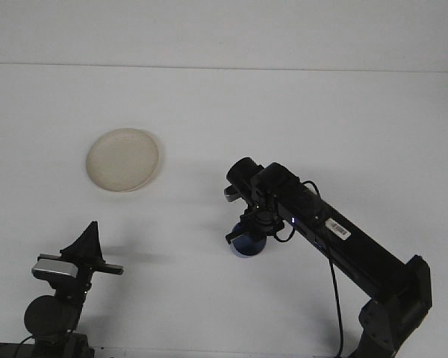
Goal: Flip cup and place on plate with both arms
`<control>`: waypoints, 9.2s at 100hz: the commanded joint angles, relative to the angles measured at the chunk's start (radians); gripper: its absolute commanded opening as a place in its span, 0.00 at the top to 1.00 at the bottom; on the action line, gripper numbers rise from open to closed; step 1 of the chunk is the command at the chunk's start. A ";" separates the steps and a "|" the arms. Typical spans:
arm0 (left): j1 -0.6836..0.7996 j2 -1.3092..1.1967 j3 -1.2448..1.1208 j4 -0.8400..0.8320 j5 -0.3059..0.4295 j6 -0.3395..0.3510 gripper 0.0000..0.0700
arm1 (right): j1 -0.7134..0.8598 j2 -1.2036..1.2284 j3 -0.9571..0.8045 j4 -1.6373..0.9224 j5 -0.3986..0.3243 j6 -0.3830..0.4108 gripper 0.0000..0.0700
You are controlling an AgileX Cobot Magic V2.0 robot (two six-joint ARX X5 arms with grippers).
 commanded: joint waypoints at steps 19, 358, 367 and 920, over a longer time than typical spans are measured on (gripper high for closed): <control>0.000 -0.002 -0.018 0.011 -0.003 -0.001 0.98 | 0.011 0.058 0.024 0.012 -0.024 -0.024 1.00; 0.000 -0.002 -0.018 0.012 -0.003 -0.001 0.98 | -0.549 -1.357 -1.115 1.110 0.086 -0.120 0.29; 0.000 -0.002 -0.018 0.013 -0.002 -0.003 0.98 | -0.549 -1.357 -1.115 1.110 0.086 -0.120 0.29; 0.129 2.049 2.010 -1.304 -0.024 -0.037 0.99 | -0.549 -1.357 -1.115 1.101 0.087 -0.120 0.29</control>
